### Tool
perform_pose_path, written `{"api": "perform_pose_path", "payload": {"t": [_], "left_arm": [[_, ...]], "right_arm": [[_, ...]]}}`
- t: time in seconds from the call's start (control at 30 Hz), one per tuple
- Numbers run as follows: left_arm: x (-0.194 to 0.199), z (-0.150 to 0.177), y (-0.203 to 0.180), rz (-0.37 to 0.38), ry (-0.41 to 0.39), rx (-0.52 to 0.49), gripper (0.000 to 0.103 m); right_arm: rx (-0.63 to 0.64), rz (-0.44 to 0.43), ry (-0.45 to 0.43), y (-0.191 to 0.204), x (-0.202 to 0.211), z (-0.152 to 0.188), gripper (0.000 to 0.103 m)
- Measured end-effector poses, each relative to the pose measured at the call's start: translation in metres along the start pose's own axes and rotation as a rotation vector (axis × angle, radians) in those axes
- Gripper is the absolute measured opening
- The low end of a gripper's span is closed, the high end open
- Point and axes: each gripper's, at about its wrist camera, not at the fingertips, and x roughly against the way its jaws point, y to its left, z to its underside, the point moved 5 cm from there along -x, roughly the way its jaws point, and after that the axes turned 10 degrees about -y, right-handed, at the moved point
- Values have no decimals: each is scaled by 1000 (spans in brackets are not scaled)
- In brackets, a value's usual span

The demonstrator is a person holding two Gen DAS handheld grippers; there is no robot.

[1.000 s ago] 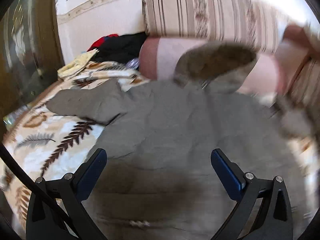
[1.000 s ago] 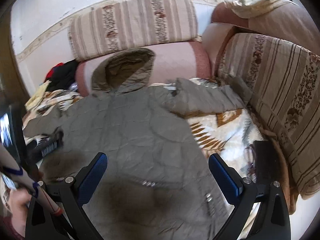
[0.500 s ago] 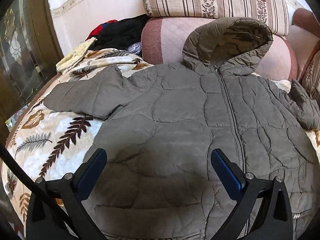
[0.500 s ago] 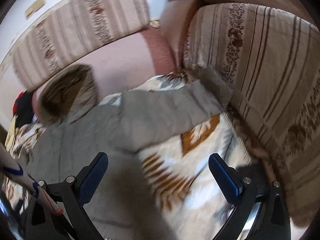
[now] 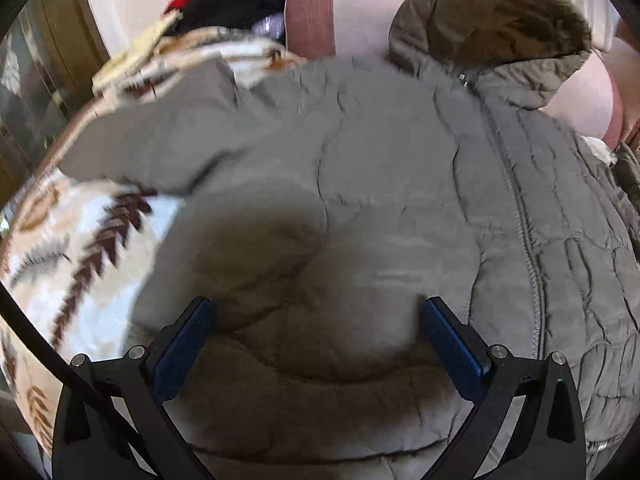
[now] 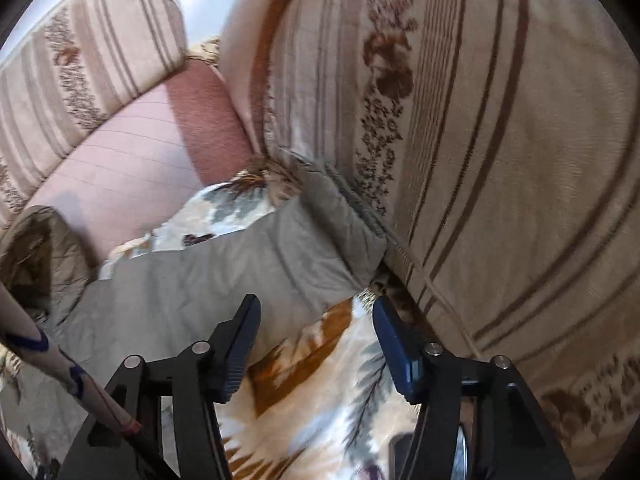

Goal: Fold large clothes
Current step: 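Grasp the jacket sleeve cuff with the right gripper and lift it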

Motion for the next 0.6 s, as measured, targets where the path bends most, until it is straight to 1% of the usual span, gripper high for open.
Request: {"api": "perform_pose_path", "payload": {"t": [0.07,0.17,0.23,0.43,0.5,0.6], "left_arm": [[-3,-1,0,-2,-9,9,103],[-3,-4,0,-6,-32,12,103],[-1,-6,1,-6,-52,26,103],[2,-9,-2,-4,-79,19,103],[1,-10,-3,-1,-82,14,103],[1,-9,-6,3,-92,3,103]], "right_arm": [[-14,29,-11,-5,-13,-1,60],[-59,50,-3,-14,-34,3,60],[-86,38,-2,-18,-48,5,60],[-154,61,-14,-33,-81,4,60],[-162,67,-17,-35,-89,2,60],[-151,98,-31,-36,-100,1,60]]}}
